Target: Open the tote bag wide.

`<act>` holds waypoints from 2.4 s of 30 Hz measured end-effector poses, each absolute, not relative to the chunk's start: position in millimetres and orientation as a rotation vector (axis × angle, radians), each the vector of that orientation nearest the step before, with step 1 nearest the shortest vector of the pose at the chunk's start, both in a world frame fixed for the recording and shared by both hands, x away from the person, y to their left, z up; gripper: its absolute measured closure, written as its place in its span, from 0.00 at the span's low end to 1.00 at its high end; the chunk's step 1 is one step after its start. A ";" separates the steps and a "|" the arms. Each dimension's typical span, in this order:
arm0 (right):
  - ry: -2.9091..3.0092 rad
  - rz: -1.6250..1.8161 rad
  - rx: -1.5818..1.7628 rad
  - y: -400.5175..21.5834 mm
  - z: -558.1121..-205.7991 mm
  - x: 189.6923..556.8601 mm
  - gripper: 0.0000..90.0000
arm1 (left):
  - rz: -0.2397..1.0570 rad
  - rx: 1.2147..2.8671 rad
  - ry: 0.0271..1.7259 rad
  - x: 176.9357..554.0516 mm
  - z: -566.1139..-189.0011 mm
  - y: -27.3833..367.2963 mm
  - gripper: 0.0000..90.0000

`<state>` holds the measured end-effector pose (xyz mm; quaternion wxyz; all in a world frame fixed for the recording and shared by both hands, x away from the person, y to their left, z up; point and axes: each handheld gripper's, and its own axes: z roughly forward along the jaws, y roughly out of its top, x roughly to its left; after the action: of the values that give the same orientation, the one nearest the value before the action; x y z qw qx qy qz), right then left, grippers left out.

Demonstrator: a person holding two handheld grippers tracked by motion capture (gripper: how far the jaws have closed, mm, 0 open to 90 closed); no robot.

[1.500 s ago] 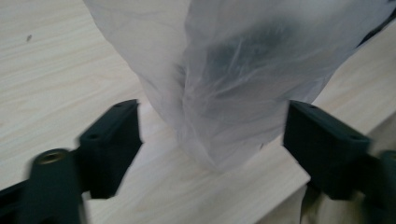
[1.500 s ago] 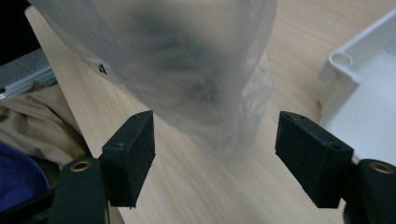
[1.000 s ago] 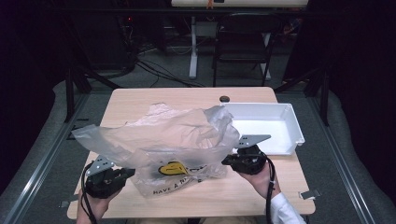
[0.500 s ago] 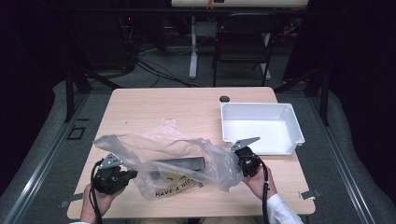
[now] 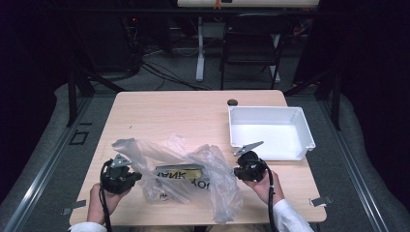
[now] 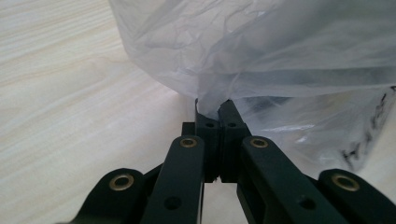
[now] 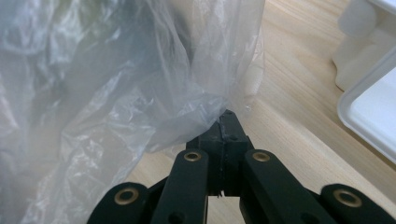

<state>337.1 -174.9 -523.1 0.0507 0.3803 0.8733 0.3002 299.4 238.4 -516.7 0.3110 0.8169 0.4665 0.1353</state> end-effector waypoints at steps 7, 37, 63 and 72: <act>2.657 0.873 1.181 -168.8 -527.7 342.6 1.00 | 0.401 2.201 1.246 323.2 -523.3 230.1 1.00; 2.708 1.224 0.822 -124.9 -454.7 292.4 0.19 | 0.419 2.230 1.232 324.7 -520.5 219.7 1.00; 2.614 0.900 0.968 -133.6 -499.1 327.3 1.00 | 0.404 2.195 1.272 327.6 -520.1 237.1 1.00; 2.568 0.942 1.030 -147.2 -496.3 332.3 0.98 | 0.404 2.197 1.260 326.6 -518.3 237.2 1.00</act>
<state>332.3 -147.2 -496.3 0.1092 0.3504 0.8733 0.3205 326.6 237.2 -518.3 0.2844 0.8213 0.4711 0.1509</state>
